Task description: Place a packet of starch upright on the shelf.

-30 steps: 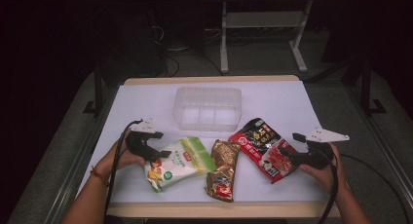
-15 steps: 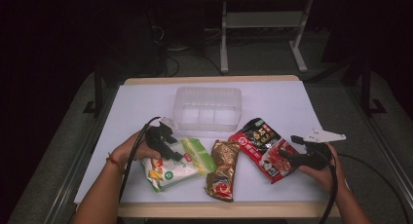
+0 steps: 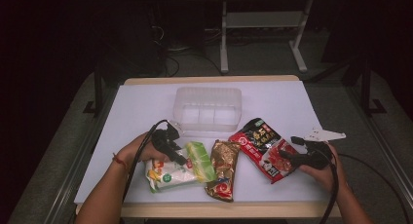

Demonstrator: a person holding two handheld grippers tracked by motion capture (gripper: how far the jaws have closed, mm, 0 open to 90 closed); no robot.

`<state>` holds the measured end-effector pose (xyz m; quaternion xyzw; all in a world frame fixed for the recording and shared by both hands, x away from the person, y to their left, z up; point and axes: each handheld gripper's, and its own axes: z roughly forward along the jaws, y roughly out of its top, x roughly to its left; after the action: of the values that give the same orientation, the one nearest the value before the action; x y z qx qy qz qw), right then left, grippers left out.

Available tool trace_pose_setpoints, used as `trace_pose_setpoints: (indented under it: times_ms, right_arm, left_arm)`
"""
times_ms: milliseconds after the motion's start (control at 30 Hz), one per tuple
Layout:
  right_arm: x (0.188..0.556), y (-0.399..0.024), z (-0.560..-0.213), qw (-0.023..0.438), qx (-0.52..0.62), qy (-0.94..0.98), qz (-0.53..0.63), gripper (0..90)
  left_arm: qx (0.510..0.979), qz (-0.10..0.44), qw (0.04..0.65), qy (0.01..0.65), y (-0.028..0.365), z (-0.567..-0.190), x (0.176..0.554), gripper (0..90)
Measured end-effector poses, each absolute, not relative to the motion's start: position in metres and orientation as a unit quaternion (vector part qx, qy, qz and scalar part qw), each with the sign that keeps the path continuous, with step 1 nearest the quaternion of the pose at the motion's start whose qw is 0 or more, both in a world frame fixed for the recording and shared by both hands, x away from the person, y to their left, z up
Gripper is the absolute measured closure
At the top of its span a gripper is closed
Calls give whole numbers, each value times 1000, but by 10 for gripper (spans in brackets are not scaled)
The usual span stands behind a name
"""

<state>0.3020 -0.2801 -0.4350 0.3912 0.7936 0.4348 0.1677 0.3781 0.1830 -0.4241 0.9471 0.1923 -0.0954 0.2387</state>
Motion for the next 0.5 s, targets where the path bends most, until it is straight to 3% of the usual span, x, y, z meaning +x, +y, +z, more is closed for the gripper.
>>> trace_pose_setpoints:
  times_ms: [67, 100, 167, 500]
  right_arm:
    - [302, -280, -434, 168, 391, 794, 434, 247]
    - [302, -280, -434, 168, 391, 794, 434, 247]
    - [302, -279, -434, 169, 390, 795, 432, 251]
    - [302, -283, -434, 178, 398, 791, 430, 266]
  left_arm:
    - [950, -82, 234, 190, 182, -423, 374, 723]
    - [950, -78, 233, 190, 182, -423, 372, 723]
    - [953, -61, 233, 186, 182, -422, 367, 818]
    - [921, 10, 292, 257, 217, -413, 358, 880]
